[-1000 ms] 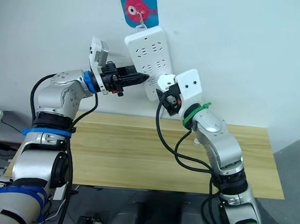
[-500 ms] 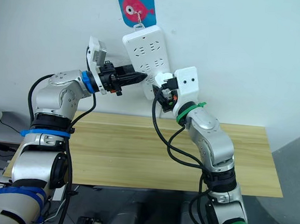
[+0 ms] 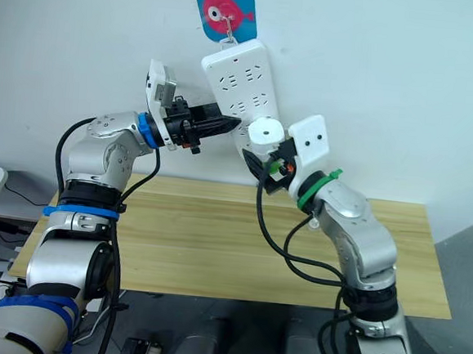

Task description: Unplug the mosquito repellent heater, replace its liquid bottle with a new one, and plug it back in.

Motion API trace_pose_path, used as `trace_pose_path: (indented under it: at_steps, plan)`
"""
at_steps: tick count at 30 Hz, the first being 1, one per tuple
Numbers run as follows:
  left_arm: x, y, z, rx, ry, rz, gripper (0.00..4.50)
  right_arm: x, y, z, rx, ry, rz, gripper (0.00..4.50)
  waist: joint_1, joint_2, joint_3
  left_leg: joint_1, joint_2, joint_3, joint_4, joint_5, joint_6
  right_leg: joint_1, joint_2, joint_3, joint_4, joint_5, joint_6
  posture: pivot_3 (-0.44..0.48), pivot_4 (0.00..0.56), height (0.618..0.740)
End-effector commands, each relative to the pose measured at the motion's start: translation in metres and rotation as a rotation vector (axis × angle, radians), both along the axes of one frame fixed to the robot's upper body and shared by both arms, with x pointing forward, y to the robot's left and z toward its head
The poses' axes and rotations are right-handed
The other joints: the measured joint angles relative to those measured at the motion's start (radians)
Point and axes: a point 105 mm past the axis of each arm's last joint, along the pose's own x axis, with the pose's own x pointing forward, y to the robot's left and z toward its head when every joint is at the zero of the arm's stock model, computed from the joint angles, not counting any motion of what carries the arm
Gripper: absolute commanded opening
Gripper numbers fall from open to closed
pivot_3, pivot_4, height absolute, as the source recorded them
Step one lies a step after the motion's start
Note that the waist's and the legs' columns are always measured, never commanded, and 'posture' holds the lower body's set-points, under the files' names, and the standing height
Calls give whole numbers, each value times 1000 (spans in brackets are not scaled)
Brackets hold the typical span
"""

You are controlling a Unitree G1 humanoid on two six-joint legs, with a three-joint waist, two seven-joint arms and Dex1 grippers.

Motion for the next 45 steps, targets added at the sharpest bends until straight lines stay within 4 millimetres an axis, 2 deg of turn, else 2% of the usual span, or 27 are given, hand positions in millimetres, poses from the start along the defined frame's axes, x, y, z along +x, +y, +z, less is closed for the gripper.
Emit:
trace_pose_path:
  at_steps: [1,3,6,10,11,12,13,17,21,26,32,39,45]
  plan:
    - [6,7,-3,16,-10,60,1630,-19,0,7,-14,-27,103,4494,-1,0,0,0,0,0,0,0,0,0,0,0,1,0,0,-25,215,740]
    - [8,15,-5,22,-13,86,2240,-20,-4,6,-19,-19,110,4500,-3,0,0,1,0,0,0,-1,3,0,0,0,2,0,0,-26,210,740]
    - [6,39,-10,42,-15,160,3067,-24,-5,3,-23,-6,141,3925,-14,0,0,2,1,0,0,-1,4,0,1,0,2,0,0,-15,209,740]
    - [-9,61,-19,92,-6,195,4323,-27,1,3,-3,6,186,2488,-27,0,0,2,5,2,-1,0,2,-2,1,0,2,0,0,31,209,740]
    - [-15,65,-22,106,-4,193,4492,-29,4,2,2,12,204,2157,-25,0,0,2,6,1,-2,1,1,-2,1,0,2,0,0,31,209,740]
    - [-23,67,-23,121,-2,181,4500,-31,7,1,7,21,229,1683,-25,0,0,2,6,0,-2,1,1,-1,1,1,2,0,0,40,210,740]
    - [-32,67,-25,128,3,161,4500,-33,11,0,12,32,252,1427,-26,0,0,2,7,0,-2,1,1,-1,2,1,2,0,0,56,211,740]
    - [-63,57,-29,149,22,96,4500,-37,18,-4,16,58,298,14,-9,0,0,2,8,0,-2,1,1,-1,2,1,2,0,0,87,213,740]
    - [-86,47,-27,126,44,64,4500,-38,27,-5,23,64,321,14,8,0,0,2,8,0,-1,0,2,0,2,2,1,0,0,95,213,740]
    - [-97,38,-16,49,32,108,4500,-29,37,-4,36,40,270,14,12,-1,0,2,7,0,-1,-1,3,0,2,1,1,0,0,103,213,740]
    - [-104,32,-13,-2,56,135,4500,-19,45,-6,41,14,216,14,14,-1,0,3,8,1,-2,0,1,0,2,2,2,0,0,112,212,740]
    - [-103,29,-13,-9,64,130,4500,-6,48,-5,38,-16,156,14,18,-1,0,4,8,1,-2,0,1,0,2,2,2,0,0,112,211,740]
    - [-102,26,-14,-11,68,123,4500,1,42,-5,56,-21,115,14,19,-1,0,4,8,2,-2,1,1,0,2,2,2,0,0,112,211,740]
